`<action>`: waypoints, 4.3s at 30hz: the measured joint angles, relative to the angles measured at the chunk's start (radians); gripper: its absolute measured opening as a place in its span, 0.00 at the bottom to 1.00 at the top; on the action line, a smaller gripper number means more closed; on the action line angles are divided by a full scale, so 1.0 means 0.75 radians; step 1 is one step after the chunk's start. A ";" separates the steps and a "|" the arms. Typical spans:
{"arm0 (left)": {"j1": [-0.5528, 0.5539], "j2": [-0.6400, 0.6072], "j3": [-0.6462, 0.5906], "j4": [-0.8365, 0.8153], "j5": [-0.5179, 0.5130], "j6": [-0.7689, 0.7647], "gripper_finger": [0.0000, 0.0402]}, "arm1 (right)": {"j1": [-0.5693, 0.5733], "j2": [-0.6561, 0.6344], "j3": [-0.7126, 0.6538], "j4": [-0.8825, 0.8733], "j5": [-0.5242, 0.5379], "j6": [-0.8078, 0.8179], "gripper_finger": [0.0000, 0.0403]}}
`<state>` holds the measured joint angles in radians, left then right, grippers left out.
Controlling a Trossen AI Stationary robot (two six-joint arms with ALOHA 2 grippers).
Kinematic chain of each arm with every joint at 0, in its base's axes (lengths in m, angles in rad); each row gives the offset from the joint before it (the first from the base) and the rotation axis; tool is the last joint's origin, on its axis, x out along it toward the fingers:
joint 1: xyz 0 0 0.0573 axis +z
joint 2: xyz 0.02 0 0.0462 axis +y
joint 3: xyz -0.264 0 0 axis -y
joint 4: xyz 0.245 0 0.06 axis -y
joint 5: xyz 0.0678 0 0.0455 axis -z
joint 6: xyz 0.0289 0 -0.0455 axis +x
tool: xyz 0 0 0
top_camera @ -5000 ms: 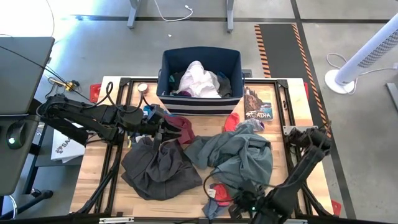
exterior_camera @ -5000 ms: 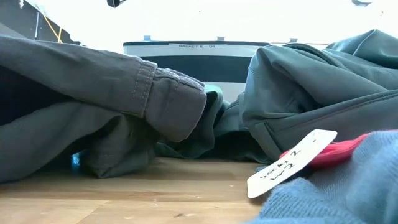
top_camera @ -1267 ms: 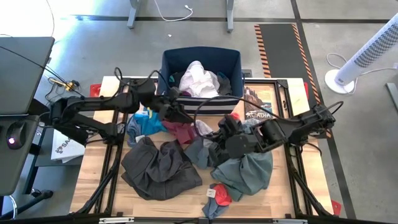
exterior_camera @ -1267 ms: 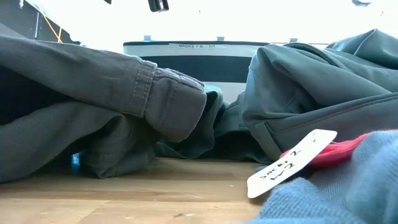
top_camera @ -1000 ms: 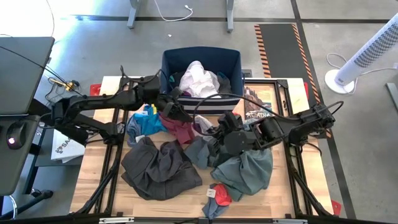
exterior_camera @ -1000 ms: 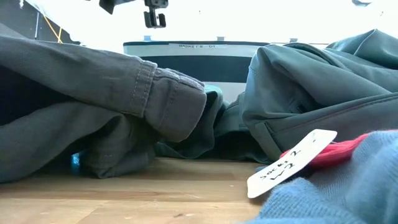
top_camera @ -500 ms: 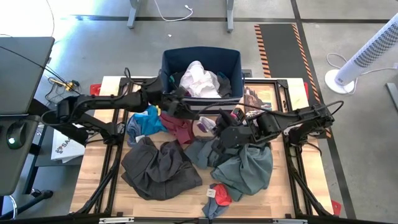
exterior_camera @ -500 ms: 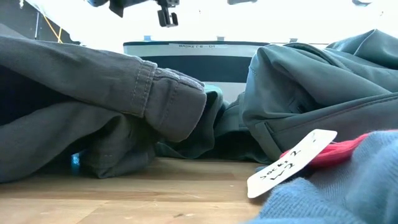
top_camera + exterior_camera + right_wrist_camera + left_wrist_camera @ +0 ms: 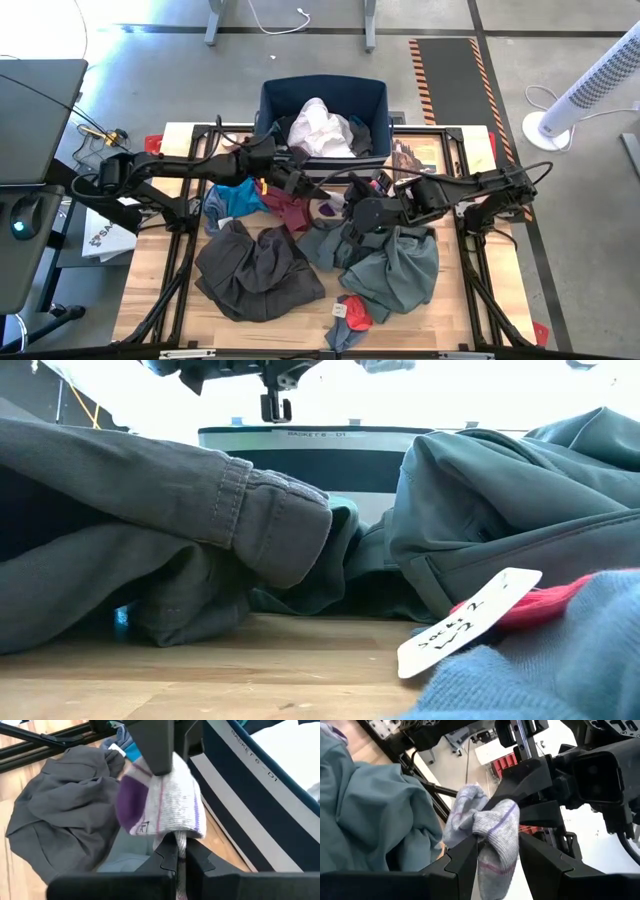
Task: Sort clothes
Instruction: Put the grey sock into the blue laundry bin
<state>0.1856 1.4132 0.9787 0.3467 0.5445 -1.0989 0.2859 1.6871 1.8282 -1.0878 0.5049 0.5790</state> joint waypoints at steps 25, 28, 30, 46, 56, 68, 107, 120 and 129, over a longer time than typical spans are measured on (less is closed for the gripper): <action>-0.034 0.001 0.000 0.017 -0.003 0.145 0.03 | 0.000 0.000 0.000 0.072 -0.031 -0.005 0.00; -0.034 0.001 0.000 0.041 -0.003 0.154 0.02 | -0.001 0.000 0.000 0.072 -0.041 -0.001 0.00; -0.034 0.001 0.000 0.066 -0.004 0.153 0.01 | -0.001 0.000 0.000 0.072 -0.047 -0.001 0.02; 0.016 -0.017 0.000 0.092 -0.030 0.151 0.00 | 0.014 -0.045 0.042 -0.071 -0.091 0.083 0.28; 0.205 -0.071 0.074 0.088 -0.001 0.096 0.00 | 0.141 -0.134 0.049 -0.285 0.109 0.296 0.28; 0.509 -0.070 0.410 -0.484 -0.006 0.515 0.00 | 0.216 -0.135 0.047 -0.622 0.306 0.752 0.28; 0.487 0.801 1.361 -1.181 -0.510 1.306 0.00 | 0.198 -0.532 -0.647 -0.179 0.442 0.958 0.28; 0.386 0.804 1.361 -1.199 -0.727 1.503 0.39 | 0.143 -0.537 -0.647 -0.190 0.291 1.028 0.28; 0.366 0.714 1.359 -1.240 -0.848 1.457 0.49 | -0.001 -0.537 -0.647 -0.360 0.047 1.133 0.28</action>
<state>0.4599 1.9483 1.9981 -0.5835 -0.0913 -0.0060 0.2852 1.2846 1.3430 -1.3577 0.5402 1.4288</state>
